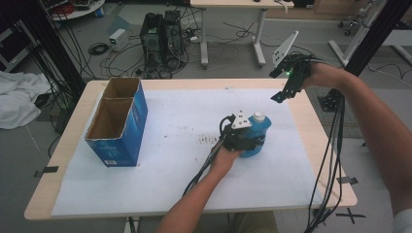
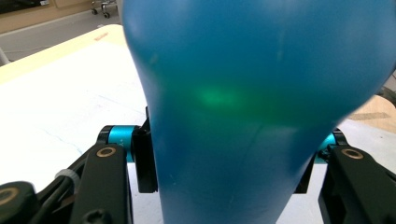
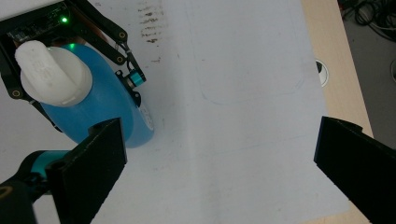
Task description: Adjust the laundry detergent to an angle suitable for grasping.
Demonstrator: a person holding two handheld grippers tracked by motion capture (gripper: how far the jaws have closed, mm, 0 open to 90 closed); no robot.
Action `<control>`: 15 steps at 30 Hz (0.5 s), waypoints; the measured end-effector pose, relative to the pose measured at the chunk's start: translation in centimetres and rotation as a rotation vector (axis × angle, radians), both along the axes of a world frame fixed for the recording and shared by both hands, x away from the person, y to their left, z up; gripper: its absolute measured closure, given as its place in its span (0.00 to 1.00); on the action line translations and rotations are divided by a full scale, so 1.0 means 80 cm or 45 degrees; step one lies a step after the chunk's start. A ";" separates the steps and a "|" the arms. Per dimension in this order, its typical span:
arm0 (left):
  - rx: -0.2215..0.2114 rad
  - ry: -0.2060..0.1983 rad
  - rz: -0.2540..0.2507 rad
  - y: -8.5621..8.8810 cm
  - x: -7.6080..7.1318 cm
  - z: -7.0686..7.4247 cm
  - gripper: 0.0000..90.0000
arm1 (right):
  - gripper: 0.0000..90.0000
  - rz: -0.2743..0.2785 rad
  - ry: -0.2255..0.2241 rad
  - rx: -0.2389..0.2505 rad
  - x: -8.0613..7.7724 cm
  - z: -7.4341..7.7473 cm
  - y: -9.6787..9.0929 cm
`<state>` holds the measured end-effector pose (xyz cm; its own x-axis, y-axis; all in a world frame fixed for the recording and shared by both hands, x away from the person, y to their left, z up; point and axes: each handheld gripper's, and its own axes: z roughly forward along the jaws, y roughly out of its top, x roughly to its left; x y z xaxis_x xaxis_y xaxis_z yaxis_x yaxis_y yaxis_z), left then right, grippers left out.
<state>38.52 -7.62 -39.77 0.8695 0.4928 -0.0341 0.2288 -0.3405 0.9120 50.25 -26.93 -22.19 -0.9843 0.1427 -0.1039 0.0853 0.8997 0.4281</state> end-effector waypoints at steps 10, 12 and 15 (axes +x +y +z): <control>-0.026 0.028 0.001 0.001 -0.001 0.002 0.49 | 0.02 0.008 -0.005 0.009 0.000 0.001 0.000; -0.036 0.022 -0.002 0.002 -0.003 0.005 0.49 | 0.02 0.008 -0.010 0.010 0.000 0.001 0.000; -0.105 0.010 -0.002 0.007 -0.008 0.015 0.49 | 0.02 0.004 -0.012 0.006 -0.001 0.002 -0.001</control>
